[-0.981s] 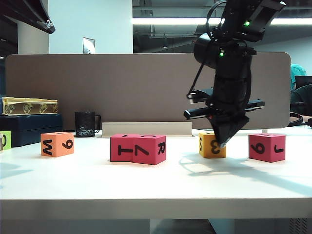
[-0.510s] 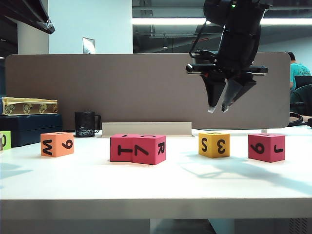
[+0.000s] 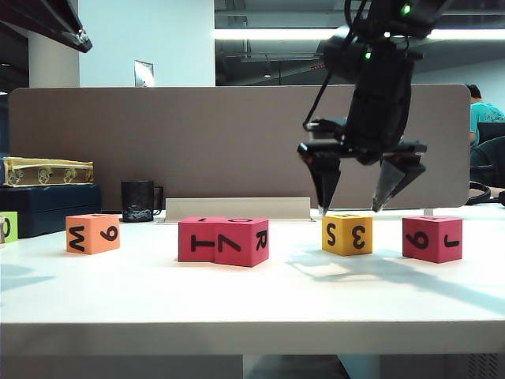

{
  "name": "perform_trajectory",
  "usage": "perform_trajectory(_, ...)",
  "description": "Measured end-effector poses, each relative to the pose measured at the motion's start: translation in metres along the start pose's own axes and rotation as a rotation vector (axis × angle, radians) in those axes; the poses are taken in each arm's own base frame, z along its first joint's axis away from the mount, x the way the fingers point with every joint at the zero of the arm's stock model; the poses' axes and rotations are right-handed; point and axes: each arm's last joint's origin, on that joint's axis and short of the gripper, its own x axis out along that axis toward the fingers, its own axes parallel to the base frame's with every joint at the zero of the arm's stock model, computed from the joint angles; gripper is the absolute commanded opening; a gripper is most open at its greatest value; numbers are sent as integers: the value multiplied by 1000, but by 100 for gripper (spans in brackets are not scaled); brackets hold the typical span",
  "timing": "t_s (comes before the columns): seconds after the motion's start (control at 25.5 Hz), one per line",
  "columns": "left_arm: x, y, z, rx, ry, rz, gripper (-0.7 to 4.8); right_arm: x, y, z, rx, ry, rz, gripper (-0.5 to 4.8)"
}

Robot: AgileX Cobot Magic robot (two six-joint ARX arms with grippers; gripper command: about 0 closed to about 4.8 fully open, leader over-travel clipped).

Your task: Select the appropriate blocks from the scattered letter blocks on the table and arrange them in a row to spell out "ALOHA".

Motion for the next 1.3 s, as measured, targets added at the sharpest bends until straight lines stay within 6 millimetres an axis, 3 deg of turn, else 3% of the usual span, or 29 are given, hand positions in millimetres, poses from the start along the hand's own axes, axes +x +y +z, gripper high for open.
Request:
perform_trajectory(0.51, 0, 0, -4, -17, 37, -1, -6, 23, 0, 3, -3, -34, -33, 426)
perform_trajectory(0.55, 0, 0, -4, -17, 37, -1, -6, 24, -1, 3, -2, -35, -34, 409)
perform_trajectory(0.67, 0, 0, -4, -17, 37, 0, -6, 25, -4, 4, 3, -38, -38, 279)
perform_trajectory(1.02, 0, 0, -4, -17, 37, -1, -6, 27, -7, 3, 6, -33, -43, 277)
perform_trajectory(1.3, 0, 0, -4, -17, 37, 0, -6, 24, -4, 0, 11, 11, 68, 277)
